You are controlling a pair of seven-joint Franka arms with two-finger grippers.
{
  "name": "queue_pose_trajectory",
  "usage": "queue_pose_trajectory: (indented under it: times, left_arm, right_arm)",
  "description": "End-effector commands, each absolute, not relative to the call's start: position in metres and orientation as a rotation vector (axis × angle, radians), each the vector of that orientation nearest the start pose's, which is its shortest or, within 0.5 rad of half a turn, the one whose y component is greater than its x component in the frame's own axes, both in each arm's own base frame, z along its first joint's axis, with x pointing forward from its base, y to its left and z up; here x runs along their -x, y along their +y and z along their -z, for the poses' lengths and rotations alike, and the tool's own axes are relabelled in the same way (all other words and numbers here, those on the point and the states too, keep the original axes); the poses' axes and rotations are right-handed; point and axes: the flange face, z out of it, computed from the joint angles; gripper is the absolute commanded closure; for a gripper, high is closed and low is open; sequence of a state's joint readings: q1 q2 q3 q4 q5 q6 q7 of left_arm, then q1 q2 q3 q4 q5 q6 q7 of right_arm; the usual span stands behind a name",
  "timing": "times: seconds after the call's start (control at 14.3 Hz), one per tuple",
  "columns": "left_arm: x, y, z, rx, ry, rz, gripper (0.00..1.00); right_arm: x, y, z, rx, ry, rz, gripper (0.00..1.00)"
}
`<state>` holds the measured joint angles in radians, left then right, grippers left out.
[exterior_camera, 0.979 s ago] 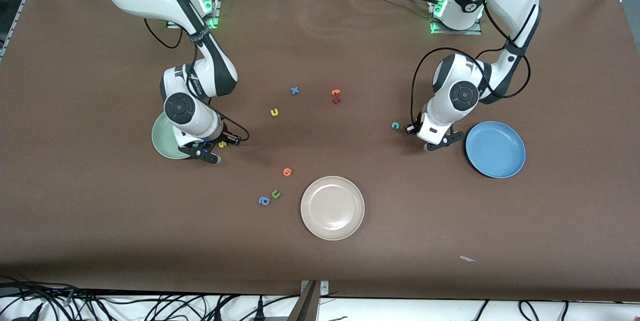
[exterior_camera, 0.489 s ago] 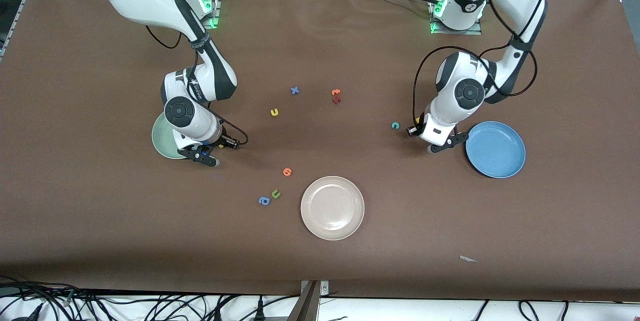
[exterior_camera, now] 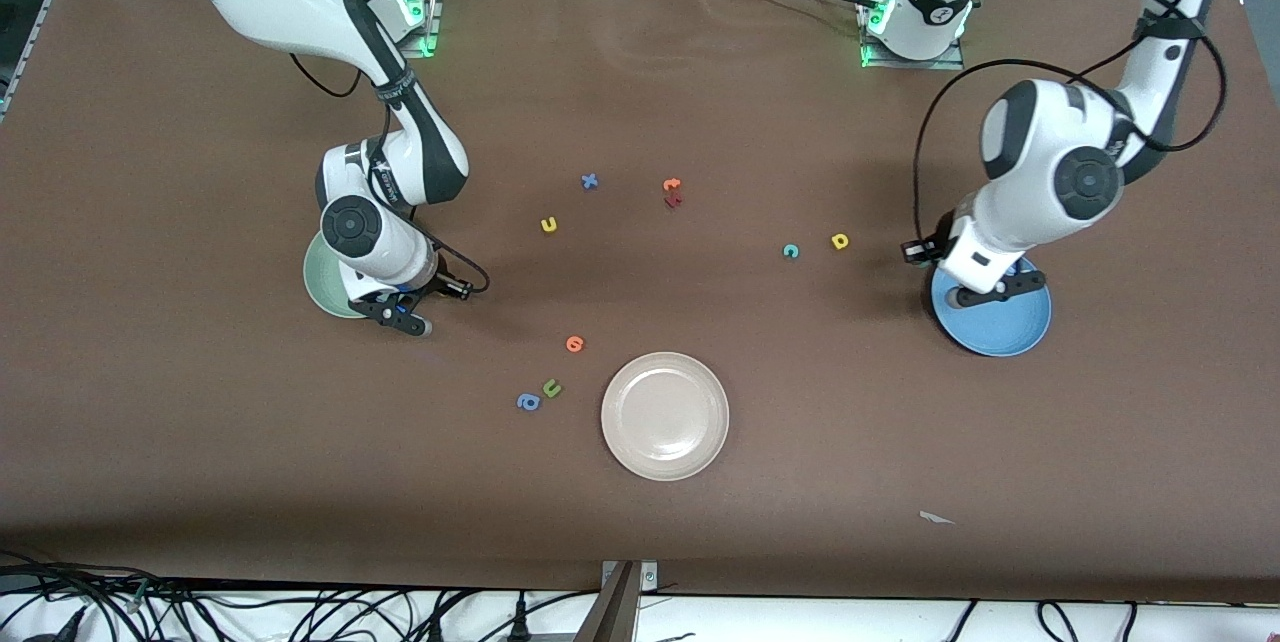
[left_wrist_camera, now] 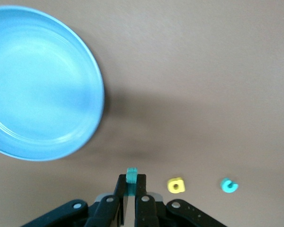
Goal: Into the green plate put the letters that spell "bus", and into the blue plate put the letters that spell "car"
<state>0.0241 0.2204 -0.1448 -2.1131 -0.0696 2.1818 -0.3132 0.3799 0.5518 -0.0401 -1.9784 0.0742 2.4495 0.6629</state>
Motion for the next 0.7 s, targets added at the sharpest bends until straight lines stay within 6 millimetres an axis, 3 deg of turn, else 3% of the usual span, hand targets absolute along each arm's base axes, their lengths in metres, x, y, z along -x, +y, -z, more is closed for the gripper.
queue_pose_trajectory:
  times: [0.0,0.28,0.42,0.56,0.63]
  left_arm:
    - [-0.551,-0.049,-0.303,3.166,-0.244,-0.267,1.00]
    - [-0.554,-0.018,-0.286,3.135,-0.169,-0.276,1.00]
    - [-0.558,0.005,-0.275,3.077,-0.122,-0.233,1.00]
    - [-0.561,0.008,-0.267,3.080,-0.098,-0.210,1.00]
    - [-0.563,0.014,-0.260,3.077,-0.091,-0.195,1.00]
  right_arm:
    - [-0.572,0.202,-0.178,3.095,0.585,-0.122,0.84]
    - [-0.575,0.211,-0.193,3.093,0.560,-0.130,0.85]
    - [-0.581,0.215,-0.215,3.101,0.548,-0.173,0.85]
    - [-0.590,0.221,-0.238,3.119,0.537,-0.260,0.85]
    - [-0.589,0.215,-0.246,3.135,0.503,-0.310,0.84]
